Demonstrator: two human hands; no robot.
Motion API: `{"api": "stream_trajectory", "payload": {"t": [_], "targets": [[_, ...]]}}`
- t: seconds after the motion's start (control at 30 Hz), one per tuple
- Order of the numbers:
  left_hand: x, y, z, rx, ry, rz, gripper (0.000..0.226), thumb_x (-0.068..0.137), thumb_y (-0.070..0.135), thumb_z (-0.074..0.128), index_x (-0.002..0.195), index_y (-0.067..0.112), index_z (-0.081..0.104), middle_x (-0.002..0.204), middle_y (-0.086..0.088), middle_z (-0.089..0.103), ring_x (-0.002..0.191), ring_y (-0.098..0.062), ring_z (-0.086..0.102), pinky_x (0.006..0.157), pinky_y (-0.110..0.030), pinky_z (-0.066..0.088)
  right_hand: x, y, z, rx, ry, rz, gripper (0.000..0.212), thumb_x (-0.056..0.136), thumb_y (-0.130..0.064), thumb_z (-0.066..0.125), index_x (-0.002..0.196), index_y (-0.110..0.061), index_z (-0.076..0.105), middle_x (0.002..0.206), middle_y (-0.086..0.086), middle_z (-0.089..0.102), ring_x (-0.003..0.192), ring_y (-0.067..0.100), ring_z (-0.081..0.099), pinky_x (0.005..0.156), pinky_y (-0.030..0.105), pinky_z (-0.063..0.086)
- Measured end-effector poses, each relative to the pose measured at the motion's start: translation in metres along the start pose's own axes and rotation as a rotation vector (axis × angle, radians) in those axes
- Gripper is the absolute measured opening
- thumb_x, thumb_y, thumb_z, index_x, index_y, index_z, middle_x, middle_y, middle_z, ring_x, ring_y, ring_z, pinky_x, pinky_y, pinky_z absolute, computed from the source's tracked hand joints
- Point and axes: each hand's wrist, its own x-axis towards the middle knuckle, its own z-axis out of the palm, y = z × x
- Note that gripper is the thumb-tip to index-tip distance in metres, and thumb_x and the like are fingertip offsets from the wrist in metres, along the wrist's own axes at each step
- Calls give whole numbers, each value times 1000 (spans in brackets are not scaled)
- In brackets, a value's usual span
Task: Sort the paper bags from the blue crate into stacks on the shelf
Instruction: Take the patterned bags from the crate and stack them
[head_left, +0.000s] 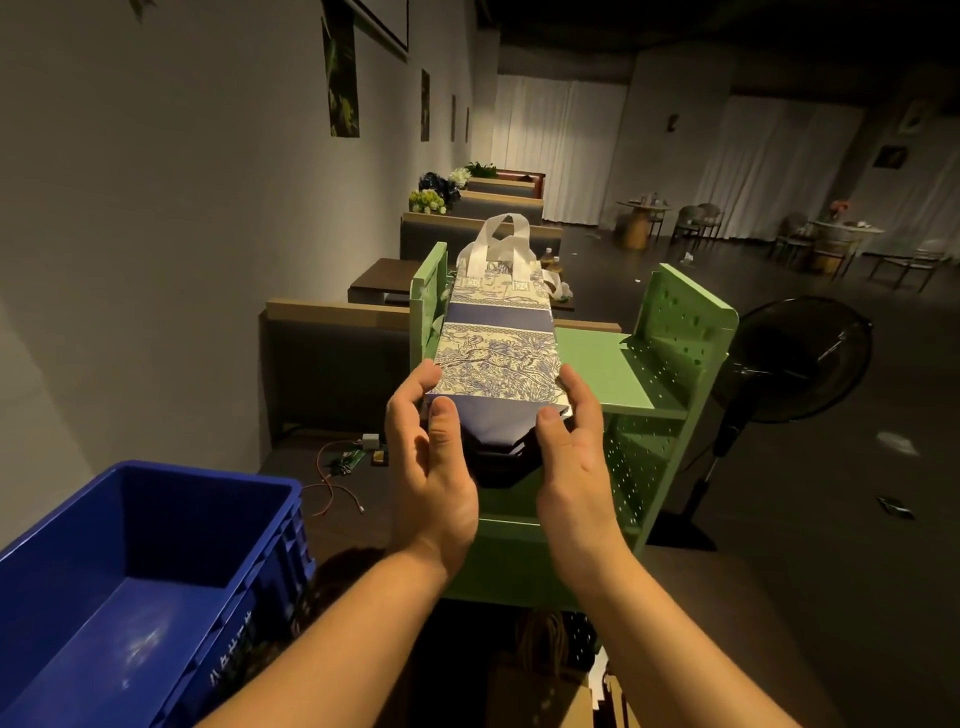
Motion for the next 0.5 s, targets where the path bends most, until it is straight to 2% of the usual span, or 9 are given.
{"api": "stream_trajectory", "payload": {"t": [0.1, 0.2, 0.27, 0.33, 0.43, 0.5], "targets": [[2, 0, 1, 30, -3, 16, 46, 102, 35, 36, 146, 22, 40, 142, 19, 44, 126, 21, 44, 97, -2, 39, 5, -2, -2, 26, 27, 0, 68, 93, -50, 46, 156, -30, 31, 154, -9, 46, 140, 3, 47, 120, 33, 39], [1, 0, 2, 25, -8, -2, 47, 103, 36, 35, 148, 24, 39, 145, 19, 44, 130, 18, 43, 102, -6, 40, 5, 0, 0, 29, 16, 16, 64, 94, -46, 45, 155, -28, 33, 151, -5, 50, 137, 7, 51, 116, 32, 43], [0, 1, 0, 21, -2, 0, 50, 103, 35, 35, 150, 20, 39, 143, 23, 43, 127, 22, 43, 98, -2, 38, 4, 0, 0, 42, 46, 13, 61, 99, -46, 44, 156, -28, 32, 157, -5, 44, 143, 8, 43, 119, 31, 37], [2, 1, -1, -8, 10, -19, 54, 102, 36, 34, 152, 20, 40, 142, 26, 44, 125, 24, 42, 96, 1, 35, 5, -1, 0, 86, 79, 33, 53, 107, -44, 41, 157, -29, 32, 160, -7, 39, 147, 6, 37, 115, 20, 34], [1, 4, 2, -36, -12, -58, 53, 102, 41, 29, 154, 30, 38, 144, 31, 42, 129, 26, 37, 98, 3, 33, 4, -1, 4, 139, 72, 54, 58, 102, -56, 41, 155, -32, 34, 154, -8, 48, 140, 3, 46, 113, 21, 38], [0, 6, 4, -35, 2, -33, 48, 104, 38, 26, 151, 34, 38, 148, 28, 40, 133, 22, 36, 100, 1, 32, 4, -2, 8, 151, 90, 52, 59, 102, -56, 40, 156, -34, 32, 156, -10, 45, 143, 3, 43, 115, 21, 36]]}}
